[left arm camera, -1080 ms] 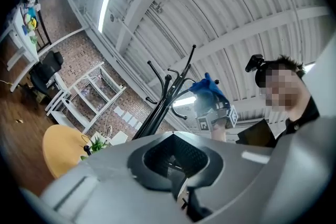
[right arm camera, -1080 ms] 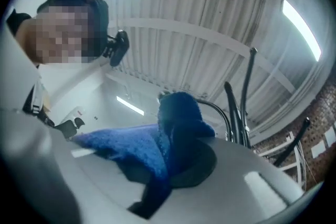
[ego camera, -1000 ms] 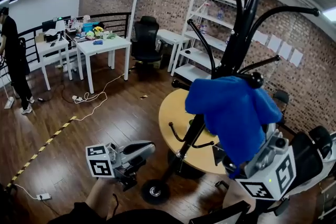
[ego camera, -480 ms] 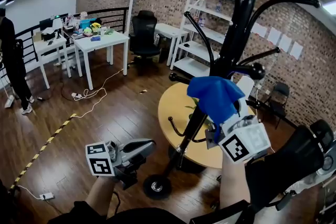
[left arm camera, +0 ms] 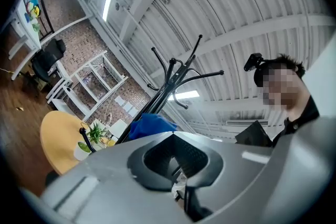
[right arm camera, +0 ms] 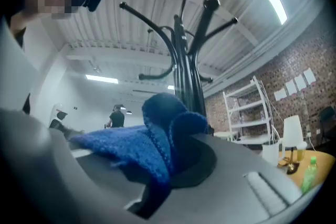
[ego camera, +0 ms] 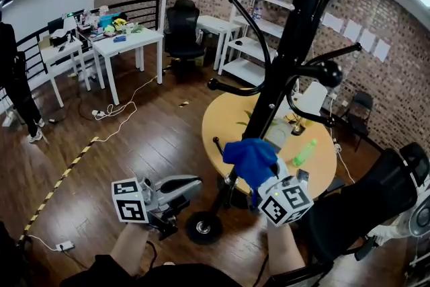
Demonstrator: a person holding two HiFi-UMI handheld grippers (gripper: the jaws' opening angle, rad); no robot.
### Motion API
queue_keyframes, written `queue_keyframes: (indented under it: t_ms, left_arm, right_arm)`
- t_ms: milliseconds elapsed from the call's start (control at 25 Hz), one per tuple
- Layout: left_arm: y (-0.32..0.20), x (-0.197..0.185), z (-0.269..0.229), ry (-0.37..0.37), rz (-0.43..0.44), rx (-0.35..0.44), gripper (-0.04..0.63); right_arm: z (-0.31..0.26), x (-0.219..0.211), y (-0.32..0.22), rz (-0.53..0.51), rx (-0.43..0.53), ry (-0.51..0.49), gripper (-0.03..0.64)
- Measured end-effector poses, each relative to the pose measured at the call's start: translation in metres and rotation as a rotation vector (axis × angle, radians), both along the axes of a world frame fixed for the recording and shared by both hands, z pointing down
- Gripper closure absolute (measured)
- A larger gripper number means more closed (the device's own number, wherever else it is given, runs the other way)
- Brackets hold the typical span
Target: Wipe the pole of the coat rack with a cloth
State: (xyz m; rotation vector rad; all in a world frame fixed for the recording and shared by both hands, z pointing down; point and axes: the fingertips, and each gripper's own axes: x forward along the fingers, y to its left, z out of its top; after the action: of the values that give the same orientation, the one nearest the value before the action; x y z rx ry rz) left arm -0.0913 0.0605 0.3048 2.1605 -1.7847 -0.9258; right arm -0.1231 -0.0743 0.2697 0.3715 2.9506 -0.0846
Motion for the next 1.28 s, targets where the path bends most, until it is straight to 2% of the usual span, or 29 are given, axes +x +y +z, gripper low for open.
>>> queue_keyframes:
  t_ms: [240, 320, 400, 480, 560, 640, 760, 840, 920, 1040, 1280]
  left_arm:
    - [0.003, -0.003, 0.002, 0.015, -0.016, -0.003, 0.592]
    - [0.004, -0.003, 0.002, 0.017, -0.019, -0.002, 0.592]
    - [0.002, -0.003, 0.003, 0.020, -0.021, -0.004, 0.592]
    - [0.001, -0.002, 0.005, 0.025, -0.020, -0.004, 0.592]
    - [0.002, -0.001, 0.006, 0.029, -0.025, -0.005, 0.592]
    - [0.004, -0.003, 0.007, 0.032, -0.036, -0.005, 0.593]
    - [0.008, -0.005, 0.007, 0.031, -0.050, -0.004, 0.592]
    - [0.011, -0.007, 0.006, 0.027, -0.060, -0.003, 0.592]
    - [0.014, -0.009, 0.006, 0.023, -0.072, 0.000, 0.592]
    - [0.019, -0.011, 0.002, 0.015, -0.084, 0.003, 0.592]
    - [0.023, -0.009, -0.005, -0.007, -0.087, 0.021, 0.592]
  right_arm:
    - [0.126, -0.009, 0.013, -0.028, 0.011, 0.291, 0.592]
    - [0.153, -0.007, 0.019, -0.056, -0.041, 0.385, 0.592]
    - [0.167, -0.004, 0.024, -0.106, -0.136, 0.460, 0.592]
    - [0.165, 0.006, 0.035, -0.181, -0.202, 0.508, 0.592]
    - [0.158, 0.018, 0.049, -0.247, -0.212, 0.525, 0.592]
    - [0.158, 0.020, 0.050, -0.252, -0.226, 0.521, 0.592]
    - [0.168, 0.007, 0.025, -0.149, -0.246, 0.471, 0.592]
    - [0.166, 0.001, 0.010, -0.087, -0.231, 0.392, 0.592]
    - [0.145, 0.000, 0.005, -0.073, -0.236, 0.286, 0.592]
    - [0.085, 0.001, 0.005, -0.081, -0.210, 0.109, 0.592]
    - [-0.053, 0.000, 0.010, -0.077, -0.052, -0.173, 0.592]
